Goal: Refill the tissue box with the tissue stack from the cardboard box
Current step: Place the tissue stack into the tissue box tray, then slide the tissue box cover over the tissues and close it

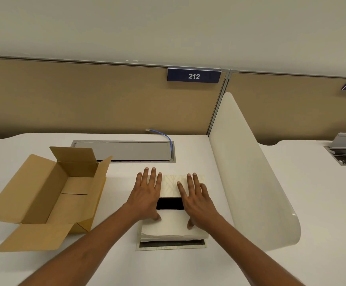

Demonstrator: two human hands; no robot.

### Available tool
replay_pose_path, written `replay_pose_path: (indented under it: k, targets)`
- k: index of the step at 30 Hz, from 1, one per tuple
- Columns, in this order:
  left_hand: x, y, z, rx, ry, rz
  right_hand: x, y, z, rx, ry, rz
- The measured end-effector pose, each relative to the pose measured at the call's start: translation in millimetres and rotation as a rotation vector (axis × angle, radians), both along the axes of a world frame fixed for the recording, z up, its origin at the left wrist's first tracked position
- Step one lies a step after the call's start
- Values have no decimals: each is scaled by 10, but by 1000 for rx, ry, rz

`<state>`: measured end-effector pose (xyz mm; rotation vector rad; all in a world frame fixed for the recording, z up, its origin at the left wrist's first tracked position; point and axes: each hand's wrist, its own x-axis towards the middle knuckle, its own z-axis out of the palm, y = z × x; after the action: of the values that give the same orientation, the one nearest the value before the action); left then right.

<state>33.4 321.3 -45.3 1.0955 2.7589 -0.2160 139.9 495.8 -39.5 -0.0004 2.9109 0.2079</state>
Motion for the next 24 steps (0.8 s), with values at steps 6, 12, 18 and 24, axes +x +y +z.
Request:
replay_pose_path:
  k: [6,12,18,24]
  targets:
    - [21,45,-47,-3,-27,27,38,-3,-76,-16,-38,-76]
    - [125,-1,-17,-15,16,41,134,-16,-51,-38,-1,-103]
    - [329,-87,-33,3,68,29,304,28,-15,-72,52,-102]
    - [481,-201,-55,152,108,-50,446,97,26,-88,110,-78]
